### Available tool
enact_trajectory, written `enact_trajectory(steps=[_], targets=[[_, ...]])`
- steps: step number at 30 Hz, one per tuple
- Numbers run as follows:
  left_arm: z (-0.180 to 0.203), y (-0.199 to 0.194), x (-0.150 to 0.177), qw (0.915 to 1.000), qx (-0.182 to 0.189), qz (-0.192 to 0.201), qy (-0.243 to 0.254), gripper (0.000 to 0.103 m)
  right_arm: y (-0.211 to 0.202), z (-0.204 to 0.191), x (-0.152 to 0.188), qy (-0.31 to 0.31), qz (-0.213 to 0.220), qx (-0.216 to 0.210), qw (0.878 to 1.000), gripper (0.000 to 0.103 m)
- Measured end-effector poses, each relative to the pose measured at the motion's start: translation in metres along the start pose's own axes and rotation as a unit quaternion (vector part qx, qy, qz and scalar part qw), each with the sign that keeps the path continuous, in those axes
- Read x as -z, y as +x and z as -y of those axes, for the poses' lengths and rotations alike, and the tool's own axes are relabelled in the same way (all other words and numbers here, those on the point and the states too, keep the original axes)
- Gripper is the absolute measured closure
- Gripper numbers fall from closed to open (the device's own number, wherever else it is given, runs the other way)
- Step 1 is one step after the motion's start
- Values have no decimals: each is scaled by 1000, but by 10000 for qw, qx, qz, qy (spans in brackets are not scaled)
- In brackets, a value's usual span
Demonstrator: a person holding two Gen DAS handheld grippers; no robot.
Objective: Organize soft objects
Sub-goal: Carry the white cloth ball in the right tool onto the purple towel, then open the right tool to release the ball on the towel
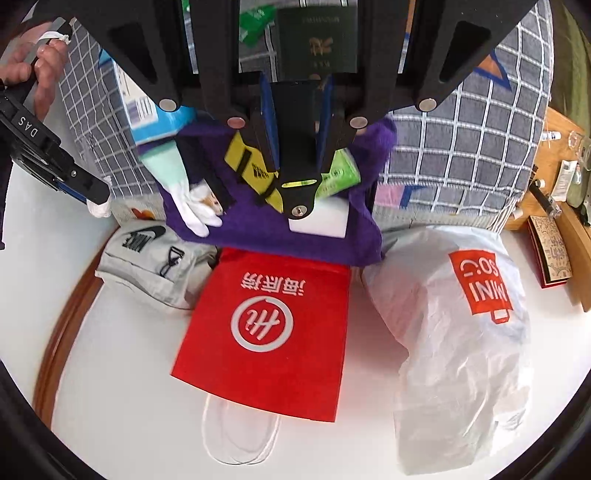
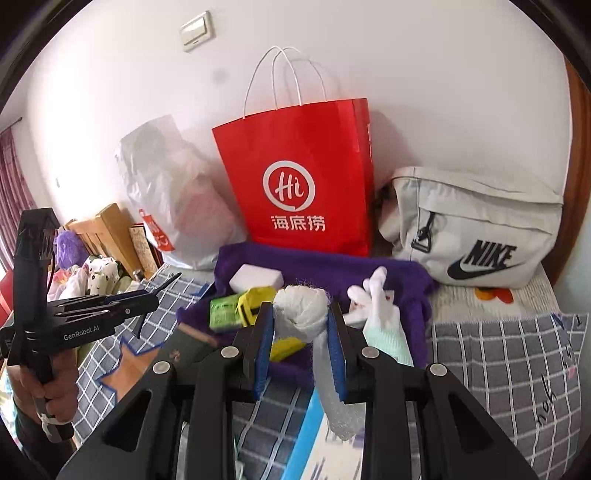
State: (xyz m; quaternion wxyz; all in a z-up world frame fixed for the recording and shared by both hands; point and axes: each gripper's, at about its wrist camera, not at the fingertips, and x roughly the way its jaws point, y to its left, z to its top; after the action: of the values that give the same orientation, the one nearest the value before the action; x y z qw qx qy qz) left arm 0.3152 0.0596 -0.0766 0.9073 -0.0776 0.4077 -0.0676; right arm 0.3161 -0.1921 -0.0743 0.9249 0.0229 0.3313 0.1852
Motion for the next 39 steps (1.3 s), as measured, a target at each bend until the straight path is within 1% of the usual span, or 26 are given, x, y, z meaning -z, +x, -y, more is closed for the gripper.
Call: enact_trajectory(steps=[5,10,15,19,23,26,30,34,39], targets=[[-7,17,-18,10000,-48,-10,-54,83,23,3,-18,-24,-14,-52,10000,75],[-12,42,-28,9998,8,-152,-131,83,49,12,-23,57,-129,-41,9999,75],[-17,71,-31,9989,121,-393,-208,83,69,27,-17,110,-297,-1,9995,75],[-20,92,-33,9984,59,-543,-173,83,88,39,-10,133,-608,62,9980,75],[-22,111,-33,9974,78,-680,-216,83,105,49,-3,173,-877,91,9960,75],[-23,115,-35,9975,82,-682,-178,83,118,57,3,301,-1151,-38,9929,75],[-24,122,-35,9969,122,-754,-190,83,131,61,9,342,-1356,8,9902,75],[-26,132,-33,9957,197,-874,-242,83,140,61,14,440,-1505,-104,9876,74],[-28,138,-31,9948,182,-960,-279,83,147,63,18,455,-1623,-77,9857,74]])
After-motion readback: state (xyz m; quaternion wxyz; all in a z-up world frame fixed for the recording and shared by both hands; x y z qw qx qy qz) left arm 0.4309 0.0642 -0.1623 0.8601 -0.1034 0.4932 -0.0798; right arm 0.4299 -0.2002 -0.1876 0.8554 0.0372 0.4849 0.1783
